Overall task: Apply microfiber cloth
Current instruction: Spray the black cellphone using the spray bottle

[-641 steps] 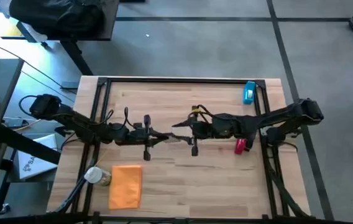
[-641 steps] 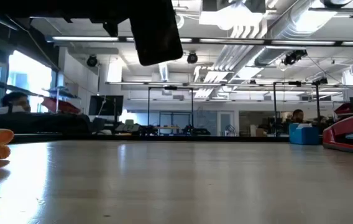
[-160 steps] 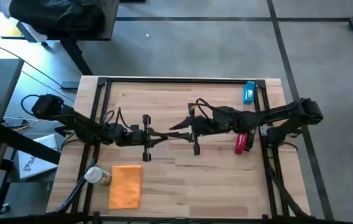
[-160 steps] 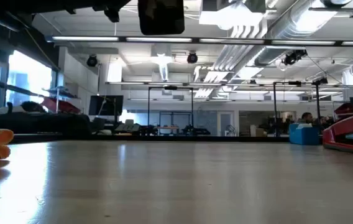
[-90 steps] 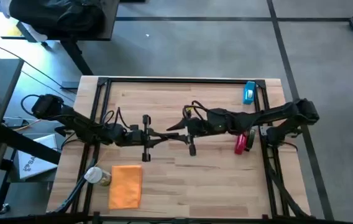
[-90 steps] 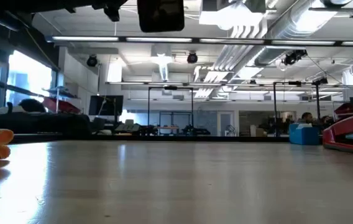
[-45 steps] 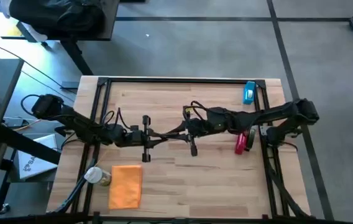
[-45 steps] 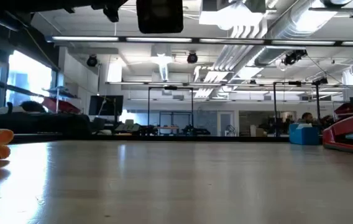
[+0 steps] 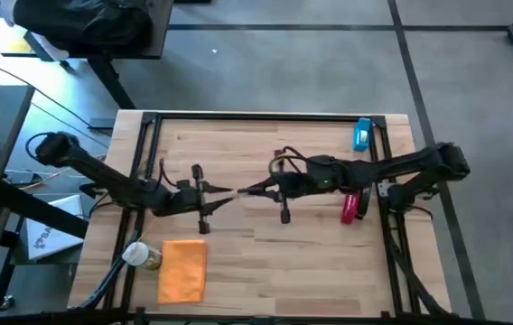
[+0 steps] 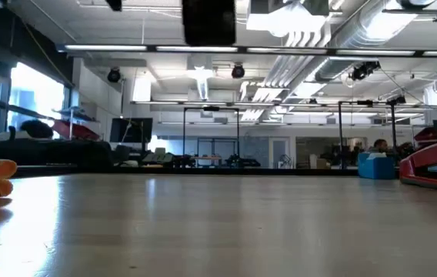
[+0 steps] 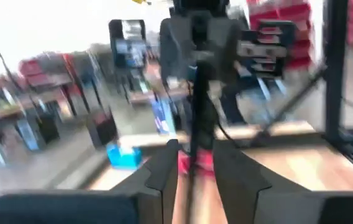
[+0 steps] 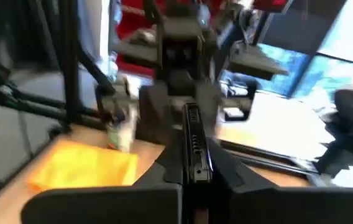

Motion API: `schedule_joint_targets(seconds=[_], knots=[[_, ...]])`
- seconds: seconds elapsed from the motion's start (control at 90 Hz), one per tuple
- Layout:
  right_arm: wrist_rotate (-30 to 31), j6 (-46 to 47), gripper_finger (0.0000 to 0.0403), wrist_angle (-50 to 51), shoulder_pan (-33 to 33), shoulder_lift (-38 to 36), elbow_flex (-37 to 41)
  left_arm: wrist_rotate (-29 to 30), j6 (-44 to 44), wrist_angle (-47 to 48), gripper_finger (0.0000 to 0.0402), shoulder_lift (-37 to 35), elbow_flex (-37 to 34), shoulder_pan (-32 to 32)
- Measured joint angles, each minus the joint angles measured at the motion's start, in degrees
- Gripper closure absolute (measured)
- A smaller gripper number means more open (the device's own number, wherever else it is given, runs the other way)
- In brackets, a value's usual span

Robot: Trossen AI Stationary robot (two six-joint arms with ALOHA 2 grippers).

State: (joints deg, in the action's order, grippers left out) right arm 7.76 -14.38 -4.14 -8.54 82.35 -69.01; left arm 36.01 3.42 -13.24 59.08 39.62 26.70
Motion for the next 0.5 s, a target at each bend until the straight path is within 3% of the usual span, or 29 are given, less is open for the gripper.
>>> schedule_joint_targets(seconds=[0.078, 0.244, 0.378, 0.5], knots=[[3.2, 0.2, 0.0402, 2.1, 0.1, -2.2, 0.0, 0.0, -10.7, 19.4, 0.0311, -1.9, 7.0, 1.1], [6.8, 0.4, 0.0402, 6.3, 0.3, -3.3, 0.0, -2.0, -29.5, 51.6, 0.0303, 0.1, 20.2, 2.7], [6.7, 3.0, 0.0402, 8.7, 0.7, -2.7, 0.0, -12.6, -43.8, 75.6, 0.0303, 3.2, 33.6, 2.6], [5.5, 6.8, 0.0403, 12.5, 0.8, -2.8, 0.0, -22.0, -52.4, 90.8, 0.0304, 5.4, 43.7, 2.6]])
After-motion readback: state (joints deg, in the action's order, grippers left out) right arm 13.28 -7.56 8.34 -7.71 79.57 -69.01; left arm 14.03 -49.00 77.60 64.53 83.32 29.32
